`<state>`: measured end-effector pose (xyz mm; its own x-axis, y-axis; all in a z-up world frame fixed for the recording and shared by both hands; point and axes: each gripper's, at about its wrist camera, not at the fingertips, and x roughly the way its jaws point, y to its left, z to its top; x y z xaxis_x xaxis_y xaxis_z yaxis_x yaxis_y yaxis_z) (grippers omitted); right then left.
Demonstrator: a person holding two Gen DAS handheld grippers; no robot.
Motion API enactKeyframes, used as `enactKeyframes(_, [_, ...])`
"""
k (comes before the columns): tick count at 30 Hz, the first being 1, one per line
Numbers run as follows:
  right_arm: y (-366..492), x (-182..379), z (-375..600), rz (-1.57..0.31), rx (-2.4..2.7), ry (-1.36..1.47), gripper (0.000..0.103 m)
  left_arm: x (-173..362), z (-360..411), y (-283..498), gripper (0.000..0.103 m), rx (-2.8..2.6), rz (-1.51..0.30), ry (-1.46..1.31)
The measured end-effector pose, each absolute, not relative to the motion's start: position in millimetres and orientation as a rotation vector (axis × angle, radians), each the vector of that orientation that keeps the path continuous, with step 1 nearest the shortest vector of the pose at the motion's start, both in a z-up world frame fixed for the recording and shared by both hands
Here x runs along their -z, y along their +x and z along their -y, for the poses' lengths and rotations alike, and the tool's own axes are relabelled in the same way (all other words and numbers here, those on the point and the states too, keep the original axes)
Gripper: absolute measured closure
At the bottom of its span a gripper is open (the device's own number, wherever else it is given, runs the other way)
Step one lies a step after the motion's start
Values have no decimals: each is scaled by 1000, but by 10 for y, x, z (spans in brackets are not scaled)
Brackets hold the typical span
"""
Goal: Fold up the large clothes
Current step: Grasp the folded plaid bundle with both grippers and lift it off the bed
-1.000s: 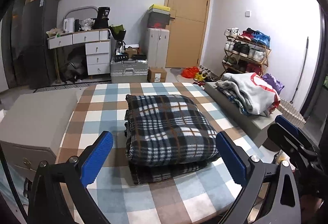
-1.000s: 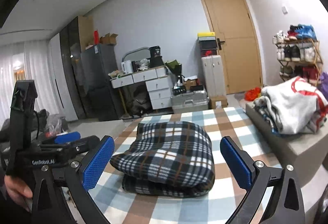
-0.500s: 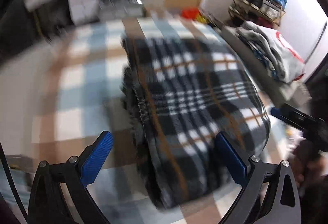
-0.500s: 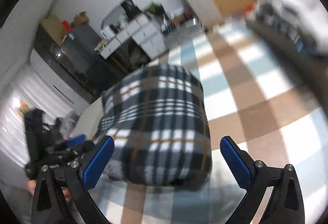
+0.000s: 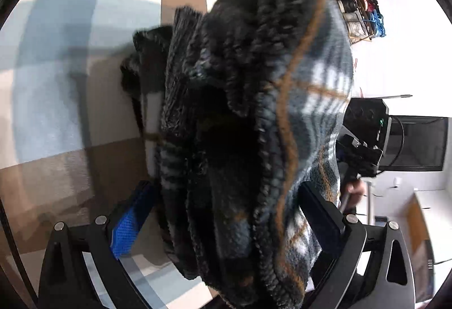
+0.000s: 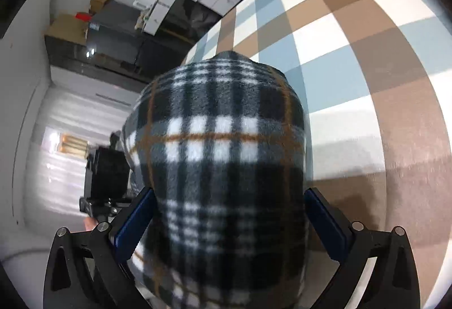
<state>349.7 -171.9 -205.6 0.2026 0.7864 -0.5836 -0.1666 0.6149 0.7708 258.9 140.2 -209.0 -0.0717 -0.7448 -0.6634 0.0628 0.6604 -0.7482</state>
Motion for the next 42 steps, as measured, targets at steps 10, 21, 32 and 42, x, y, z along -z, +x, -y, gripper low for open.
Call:
enactKeyframes(10, [3671, 2243, 1730, -1322, -841, 658, 0, 2179, -1287, 2711, 5, 793, -1551, -642])
enactKeyframes(21, [3594, 2376, 1735, -1266, -930, 752, 0, 2117, -1012, 2546, 9, 830, -1445, -631])
enactKeyframes(32, [3134, 2023, 1719, -1081, -957, 697, 14, 1841, -830, 2395, 31, 856, -1414, -598])
enactKeyframes(42, [3281, 1544, 1220, -994, -1015, 692, 14, 1339, -1048, 2341, 31, 810, -1299, -557])
